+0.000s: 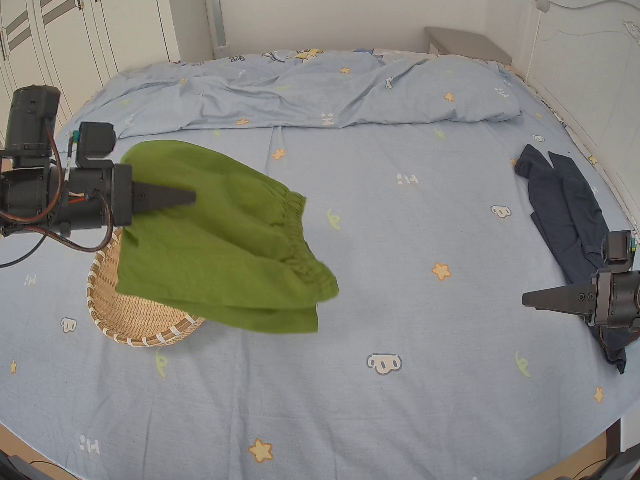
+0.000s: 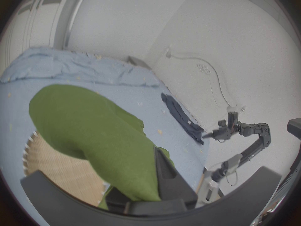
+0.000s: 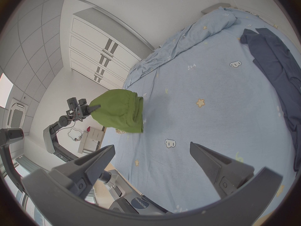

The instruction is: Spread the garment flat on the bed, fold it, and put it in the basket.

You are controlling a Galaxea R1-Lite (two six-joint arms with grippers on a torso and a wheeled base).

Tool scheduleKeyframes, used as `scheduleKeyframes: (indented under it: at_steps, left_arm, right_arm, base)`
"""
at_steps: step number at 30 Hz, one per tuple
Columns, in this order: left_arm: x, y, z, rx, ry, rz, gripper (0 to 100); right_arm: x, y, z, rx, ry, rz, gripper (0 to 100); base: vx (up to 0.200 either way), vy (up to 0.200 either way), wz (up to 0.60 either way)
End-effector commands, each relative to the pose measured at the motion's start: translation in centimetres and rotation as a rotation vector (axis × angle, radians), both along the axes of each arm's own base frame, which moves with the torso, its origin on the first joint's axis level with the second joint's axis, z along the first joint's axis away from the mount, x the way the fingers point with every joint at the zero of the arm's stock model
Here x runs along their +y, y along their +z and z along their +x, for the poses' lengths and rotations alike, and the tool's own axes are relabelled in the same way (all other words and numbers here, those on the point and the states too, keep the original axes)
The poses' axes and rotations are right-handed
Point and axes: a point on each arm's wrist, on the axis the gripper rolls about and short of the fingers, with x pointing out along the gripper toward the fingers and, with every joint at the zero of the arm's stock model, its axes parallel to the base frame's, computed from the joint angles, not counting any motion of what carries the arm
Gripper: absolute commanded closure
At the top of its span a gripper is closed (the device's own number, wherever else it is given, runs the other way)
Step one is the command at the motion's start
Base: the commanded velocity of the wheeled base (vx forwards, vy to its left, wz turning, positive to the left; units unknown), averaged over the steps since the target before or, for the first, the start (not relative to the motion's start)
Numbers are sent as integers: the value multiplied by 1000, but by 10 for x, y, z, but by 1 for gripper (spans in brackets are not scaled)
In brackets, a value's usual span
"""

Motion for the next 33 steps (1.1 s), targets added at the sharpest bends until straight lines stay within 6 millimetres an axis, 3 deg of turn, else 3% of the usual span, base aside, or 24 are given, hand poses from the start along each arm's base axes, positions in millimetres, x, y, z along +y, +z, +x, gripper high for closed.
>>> scheduleKeyframes:
  at_steps: [1,7,11,14,19,24,33]
  left_arm:
    - [35,4,0,-115,142,-26,100]
    - [60,0,16,-170,250,-75,100]
    - [65,-20,34,-107,279,-102,100]
    - [76,-48,42,16,331,-125,100]
    - [86,-69,47,150,398,-192,100]
    - [113,-104,48,300,535,-222,100]
    - [114,-141,69,447,637,-158,100]
  right_arm:
    - [0,2,-1,-8,-2,1,0]
    - [0,2,-1,-11,-2,1,0]
    - [0,2,-2,-12,-1,2,0]
    - [0,3,-2,-12,1,3,0]
    - [0,3,-2,-12,7,6,0]
    - [4,2,-5,-7,31,7,0]
    - [5,1,-5,-5,37,3,0]
  base:
    - [0,0,0]
    - [0,0,0]
    - [0,0,0]
    - [0,0,0]
    - [0,0,0]
    - [0,0,0]
    - [0,0,0]
